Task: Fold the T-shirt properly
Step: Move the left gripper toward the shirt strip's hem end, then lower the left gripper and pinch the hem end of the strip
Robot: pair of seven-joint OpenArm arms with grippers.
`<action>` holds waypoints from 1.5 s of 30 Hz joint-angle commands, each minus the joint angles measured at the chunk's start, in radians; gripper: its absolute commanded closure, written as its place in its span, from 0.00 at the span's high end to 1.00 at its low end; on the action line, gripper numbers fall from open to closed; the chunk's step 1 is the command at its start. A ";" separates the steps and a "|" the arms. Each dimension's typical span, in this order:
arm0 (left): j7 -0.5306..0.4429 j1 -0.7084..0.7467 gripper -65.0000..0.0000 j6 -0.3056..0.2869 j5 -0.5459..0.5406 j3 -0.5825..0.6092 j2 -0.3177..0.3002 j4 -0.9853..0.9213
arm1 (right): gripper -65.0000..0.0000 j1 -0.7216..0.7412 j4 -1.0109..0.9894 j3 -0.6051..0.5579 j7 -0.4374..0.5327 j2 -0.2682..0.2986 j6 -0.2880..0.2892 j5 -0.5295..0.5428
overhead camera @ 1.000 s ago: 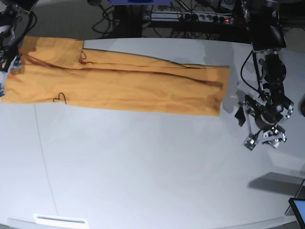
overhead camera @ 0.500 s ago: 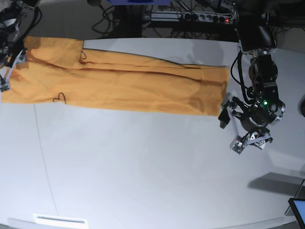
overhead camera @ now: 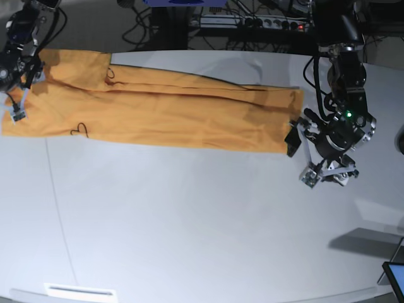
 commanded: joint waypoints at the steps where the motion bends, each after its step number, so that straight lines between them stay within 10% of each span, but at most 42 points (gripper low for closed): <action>1: -0.018 -0.004 0.84 0.007 -0.005 -0.004 -0.010 0.029 | 0.93 0.007 0.019 -0.001 0.008 0.009 -0.004 -0.028; 30: -0.018 0.025 0.82 0.007 -0.151 0.122 0.015 0.045 | 0.93 -0.013 0.031 0.002 0.013 -0.002 -0.004 -0.054; 38: -0.021 0.053 0.00 0.007 -0.149 0.118 0.015 0.078 | 0.93 -0.010 0.027 0.002 0.015 -0.002 -0.004 -0.054; 45: -0.024 0.093 0.00 0.007 -0.139 0.049 0.019 0.082 | 0.93 -0.009 0.024 0.002 0.051 -0.005 -0.004 -0.054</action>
